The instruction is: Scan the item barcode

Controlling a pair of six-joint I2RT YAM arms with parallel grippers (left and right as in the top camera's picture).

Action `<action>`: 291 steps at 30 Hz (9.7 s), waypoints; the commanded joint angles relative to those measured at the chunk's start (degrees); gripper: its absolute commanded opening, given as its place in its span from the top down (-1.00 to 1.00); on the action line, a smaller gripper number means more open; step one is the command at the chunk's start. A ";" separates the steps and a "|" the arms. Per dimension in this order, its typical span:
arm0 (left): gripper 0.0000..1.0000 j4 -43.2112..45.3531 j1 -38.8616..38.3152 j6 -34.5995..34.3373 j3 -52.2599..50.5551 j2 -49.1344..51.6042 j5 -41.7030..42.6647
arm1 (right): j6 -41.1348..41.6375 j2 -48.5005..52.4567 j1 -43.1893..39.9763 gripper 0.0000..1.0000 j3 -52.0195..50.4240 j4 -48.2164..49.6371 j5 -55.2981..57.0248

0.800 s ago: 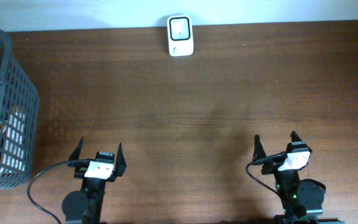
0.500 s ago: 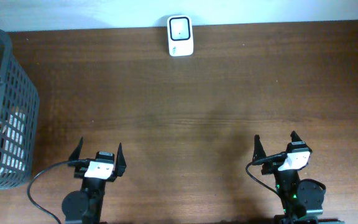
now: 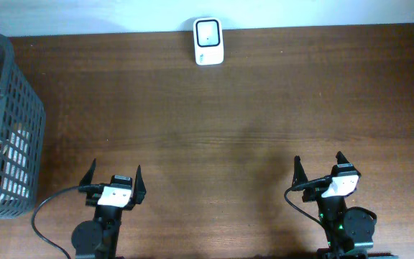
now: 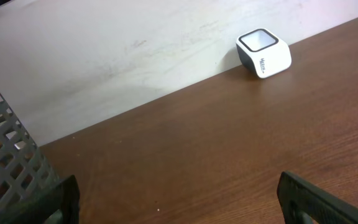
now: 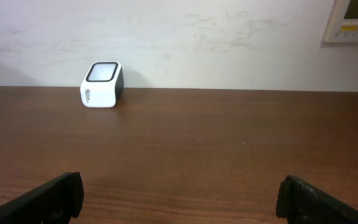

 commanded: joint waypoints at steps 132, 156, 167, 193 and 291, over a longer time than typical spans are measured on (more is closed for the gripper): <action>-0.91 -65.81 36.85 -39.87 119.49 94.60 -9.31 | 0.24 -0.39 0.33 -0.97 -0.42 -0.09 0.28; -0.86 -61.22 44.22 -26.77 116.87 119.23 -9.38 | 0.24 -0.39 0.33 -0.97 -0.42 -0.09 0.28; -0.98 -47.15 43.04 -14.93 116.87 127.97 0.50 | 0.24 -0.39 0.33 -0.96 -0.42 -0.09 0.28; -0.60 -37.29 41.68 -14.97 116.85 135.08 0.68 | 0.24 -0.39 0.33 -0.97 -0.42 -0.09 0.28; -0.49 -31.06 -41.18 -21.97 117.18 139.03 2.95 | 0.24 -0.39 0.33 -0.96 -0.42 -0.09 0.28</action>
